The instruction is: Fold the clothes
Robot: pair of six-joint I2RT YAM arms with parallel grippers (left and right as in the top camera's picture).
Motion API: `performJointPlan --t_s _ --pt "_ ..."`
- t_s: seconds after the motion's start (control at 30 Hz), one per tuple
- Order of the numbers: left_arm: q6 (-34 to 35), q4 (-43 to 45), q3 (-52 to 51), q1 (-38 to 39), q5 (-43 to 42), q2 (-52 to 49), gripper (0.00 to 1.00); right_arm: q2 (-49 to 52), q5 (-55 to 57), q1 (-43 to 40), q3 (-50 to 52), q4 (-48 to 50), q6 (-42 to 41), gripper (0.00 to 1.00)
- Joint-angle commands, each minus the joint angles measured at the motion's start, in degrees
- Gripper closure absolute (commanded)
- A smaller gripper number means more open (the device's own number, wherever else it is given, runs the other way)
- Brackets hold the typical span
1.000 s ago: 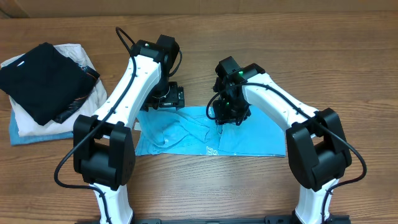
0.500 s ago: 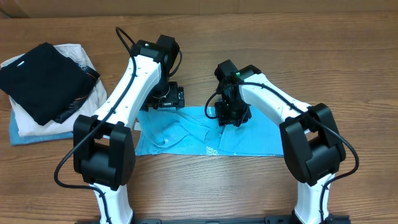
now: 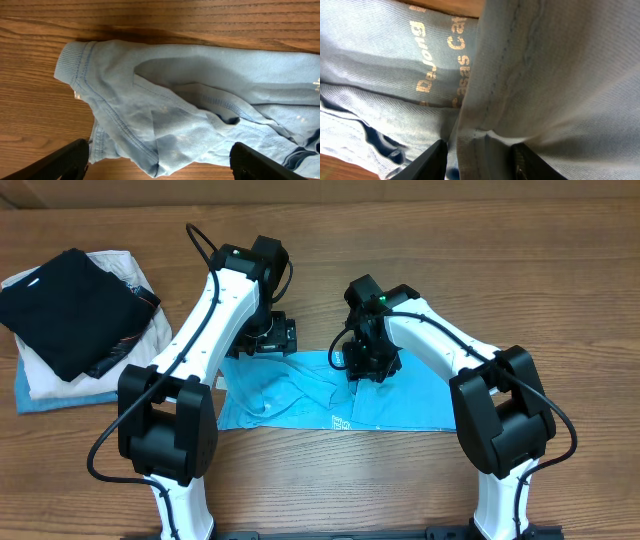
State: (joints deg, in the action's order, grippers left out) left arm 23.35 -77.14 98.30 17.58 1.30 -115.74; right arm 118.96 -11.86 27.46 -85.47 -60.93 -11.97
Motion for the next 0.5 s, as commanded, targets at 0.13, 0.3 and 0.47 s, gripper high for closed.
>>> performJointPlan --t_s 0.13,0.3,0.47 --pt "-1.09 0.0 0.81 -0.31 0.57 -0.5 0.07 0.66 0.85 0.28 0.02 0.44 -1.84 0.55" --pt "-1.09 -0.02 0.81 -0.31 0.57 -0.5 0.08 0.66 0.83 0.28 0.02 0.39 -1.84 0.55" --pt "-1.09 -0.13 0.81 -0.31 0.57 -0.5 0.08 0.7 0.85 0.28 0.09 0.04 -1.84 0.55"
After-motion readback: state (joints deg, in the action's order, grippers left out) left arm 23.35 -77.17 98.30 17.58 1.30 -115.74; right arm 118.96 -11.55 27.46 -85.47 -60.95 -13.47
